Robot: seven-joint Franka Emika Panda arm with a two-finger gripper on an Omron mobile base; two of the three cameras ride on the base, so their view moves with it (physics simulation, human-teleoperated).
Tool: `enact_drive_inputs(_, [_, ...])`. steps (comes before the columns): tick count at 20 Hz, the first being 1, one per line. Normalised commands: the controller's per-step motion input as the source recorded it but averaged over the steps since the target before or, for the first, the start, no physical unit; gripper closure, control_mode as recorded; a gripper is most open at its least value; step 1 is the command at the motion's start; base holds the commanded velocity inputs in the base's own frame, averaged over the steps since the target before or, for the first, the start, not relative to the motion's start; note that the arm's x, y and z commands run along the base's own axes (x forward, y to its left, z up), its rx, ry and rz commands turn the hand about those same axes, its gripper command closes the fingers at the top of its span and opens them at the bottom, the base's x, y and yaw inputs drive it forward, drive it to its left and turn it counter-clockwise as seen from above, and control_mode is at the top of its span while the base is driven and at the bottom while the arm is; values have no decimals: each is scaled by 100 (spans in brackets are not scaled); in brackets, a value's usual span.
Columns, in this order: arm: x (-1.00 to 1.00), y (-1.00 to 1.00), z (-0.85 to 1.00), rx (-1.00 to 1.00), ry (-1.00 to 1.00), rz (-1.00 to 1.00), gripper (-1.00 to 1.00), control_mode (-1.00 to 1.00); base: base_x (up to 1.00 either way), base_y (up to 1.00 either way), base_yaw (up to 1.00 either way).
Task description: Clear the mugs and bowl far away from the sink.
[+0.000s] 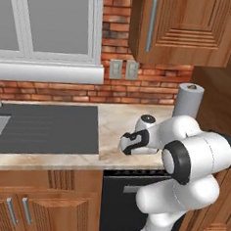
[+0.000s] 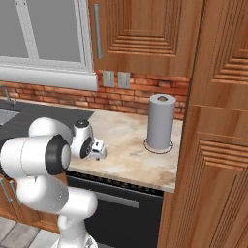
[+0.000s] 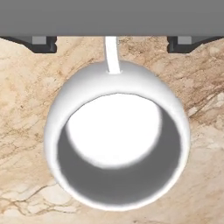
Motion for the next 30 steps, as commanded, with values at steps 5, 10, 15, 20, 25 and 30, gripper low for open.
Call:
enact_drive_inputs(5, [25,0,-9,0,0,0,-100,-100,0,0,0])
enact_drive_inputs(10, [4,0,0,0,0,0,-100,-100,0,0,0])
enact_drive_inputs(15, [0,0,0,0,0,0,-100,-100,0,0,0])
enact_drive_inputs(20, [16,0,0,0,0,0,100,-100,0,0,0])
enact_drive_inputs(25, [21,0,0,0,0,0,100,-100,0,0,0])
enact_drive_inputs(30, [33,0,0,0,0,0,100,-100,0,0,0])
